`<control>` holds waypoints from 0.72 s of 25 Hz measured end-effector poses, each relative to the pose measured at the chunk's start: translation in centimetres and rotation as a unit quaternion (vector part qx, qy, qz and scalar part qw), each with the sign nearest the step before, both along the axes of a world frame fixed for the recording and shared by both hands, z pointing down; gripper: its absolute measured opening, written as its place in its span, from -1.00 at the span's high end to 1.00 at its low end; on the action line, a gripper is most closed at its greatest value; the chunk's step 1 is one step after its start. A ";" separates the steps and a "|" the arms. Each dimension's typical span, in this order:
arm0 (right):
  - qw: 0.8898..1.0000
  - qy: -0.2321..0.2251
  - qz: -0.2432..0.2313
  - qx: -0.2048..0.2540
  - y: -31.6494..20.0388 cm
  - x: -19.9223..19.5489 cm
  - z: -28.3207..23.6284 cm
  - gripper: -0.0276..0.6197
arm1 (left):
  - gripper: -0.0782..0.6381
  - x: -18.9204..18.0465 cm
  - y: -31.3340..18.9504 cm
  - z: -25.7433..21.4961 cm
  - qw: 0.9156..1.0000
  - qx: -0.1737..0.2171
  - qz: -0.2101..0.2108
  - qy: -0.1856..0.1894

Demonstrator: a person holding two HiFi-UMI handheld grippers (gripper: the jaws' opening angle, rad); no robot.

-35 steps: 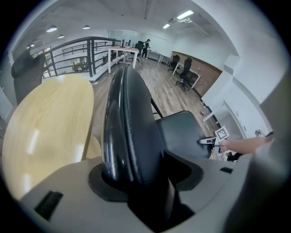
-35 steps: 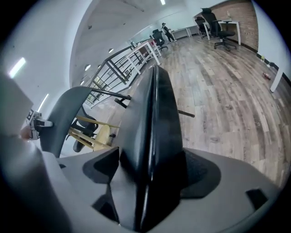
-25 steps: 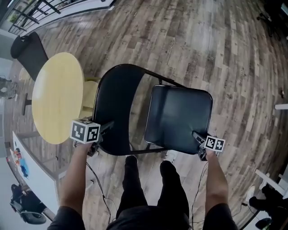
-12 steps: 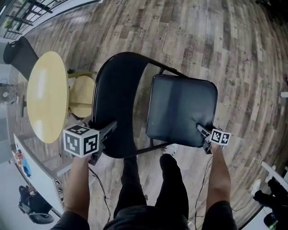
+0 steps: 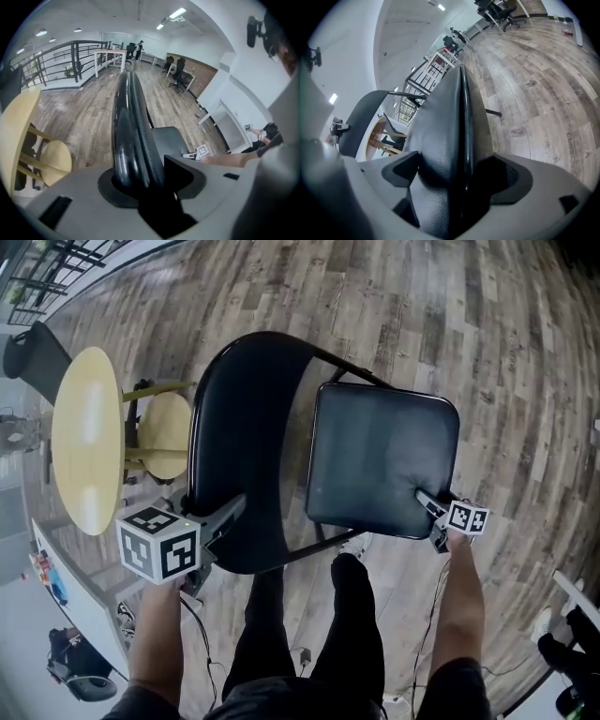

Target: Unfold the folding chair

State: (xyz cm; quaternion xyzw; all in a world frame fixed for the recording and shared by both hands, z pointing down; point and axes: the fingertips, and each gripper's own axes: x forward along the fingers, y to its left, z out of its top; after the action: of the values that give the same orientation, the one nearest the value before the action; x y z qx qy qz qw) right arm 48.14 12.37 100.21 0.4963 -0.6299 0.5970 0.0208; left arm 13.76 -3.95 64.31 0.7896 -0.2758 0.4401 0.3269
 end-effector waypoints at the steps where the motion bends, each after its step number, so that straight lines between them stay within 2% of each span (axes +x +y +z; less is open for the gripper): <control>1: 1.000 0.000 0.000 0.007 -0.1 0.2 -0.1 -0.48 | 0.31 0.1 -0.1 -0.1 1.000 0.002 -0.006 0.006; 5: 0.999 0.035 0.011 0.014 0.8 2.5 -0.9 -0.47 | 0.31 0.1 -0.7 -0.4 0.998 0.014 -0.036 0.042; 9: 0.994 0.092 0.017 0.057 2.0 3.9 -6.3 -0.47 | 0.31 -2.1 0.6 -3.2 0.990 0.041 -0.093 0.101; 11: 0.988 0.128 0.022 0.086 3.1 3.3 -10.6 -0.47 | 0.31 -3.7 1.6 -5.4 0.983 0.080 -0.116 0.116; 14: 0.975 0.177 0.031 0.131 5.4 -0.2 -18.6 -0.44 | 0.40 -6.4 3.4 -9.6 0.972 0.180 -0.116 0.096; 15: 0.970 0.194 0.035 0.146 6.3 -1.7 -21.5 -0.33 | 0.46 -7.1 4.2 -11.1 0.966 0.211 -0.114 0.092; 17: 0.955 0.236 0.043 0.176 8.0 -4.6 -27.5 0.22 | 0.62 -7.9 6.3 -14.1 0.954 0.258 -0.113 0.103; 18: 0.945 0.260 0.045 0.191 8.8 -6.1 -30.5 0.42 | 0.71 -8.1 7.5 -15.4 0.948 0.269 -0.117 0.120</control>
State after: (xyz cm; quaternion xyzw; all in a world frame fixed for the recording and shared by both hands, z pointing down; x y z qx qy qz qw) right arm 42.07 21.16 69.69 0.6567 -0.6820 0.3159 0.0620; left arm 5.62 3.53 48.87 0.8573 -0.4335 0.2099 0.1820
